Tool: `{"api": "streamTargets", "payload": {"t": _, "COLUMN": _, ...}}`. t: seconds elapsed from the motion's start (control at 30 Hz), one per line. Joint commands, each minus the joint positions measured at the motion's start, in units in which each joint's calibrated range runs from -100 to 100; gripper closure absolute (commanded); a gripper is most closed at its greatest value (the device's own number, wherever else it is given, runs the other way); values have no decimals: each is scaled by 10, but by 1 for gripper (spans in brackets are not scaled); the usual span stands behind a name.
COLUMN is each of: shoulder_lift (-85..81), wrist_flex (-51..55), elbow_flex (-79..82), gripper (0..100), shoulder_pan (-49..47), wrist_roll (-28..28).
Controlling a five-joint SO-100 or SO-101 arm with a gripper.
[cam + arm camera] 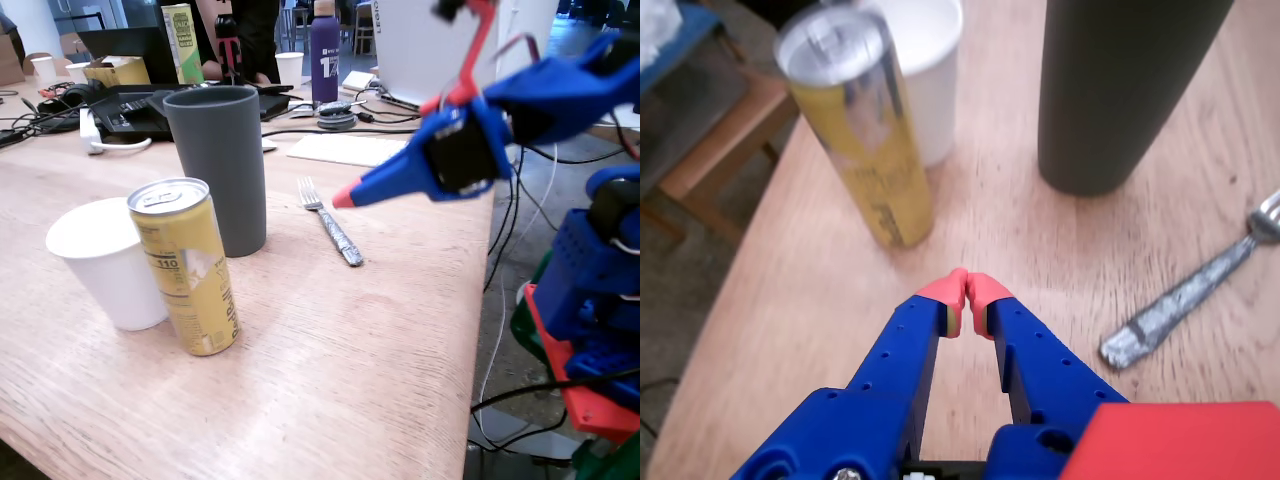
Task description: Grab the fork and place it in gray glass
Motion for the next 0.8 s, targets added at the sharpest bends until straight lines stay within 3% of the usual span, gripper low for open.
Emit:
{"api": "streamTargets", "payload": {"t": 0.0, "shoulder_lift": 156, "wrist_flex": 28, "elbow_flex": -211, "gripper": 100, "shoulder_pan": 0, "wrist_roll": -29}}
{"api": "streamTargets", "payload": {"t": 0.13, "shoulder_lift": 313, "wrist_flex": 219, "elbow_flex": -494, "gripper": 100, "shoulder_pan": 5, "wrist_roll": -85}}
{"api": "streamTargets", "payload": {"t": 0.27, "shoulder_lift": 436, "wrist_flex": 422, "elbow_flex": -640, "gripper": 100, "shoulder_pan": 162, "wrist_roll": -124}}
{"api": "streamTargets", "payload": {"t": 0.43, "shoulder_lift": 491, "wrist_flex": 429, "elbow_flex": -635, "gripper": 100, "shoulder_pan": 316, "wrist_roll": -124}}
{"api": "streamTargets", "payload": {"t": 0.77, "shoulder_lift": 638, "wrist_flex": 417, "elbow_flex": -646, "gripper": 100, "shoulder_pan": 426, "wrist_roll": -118}}
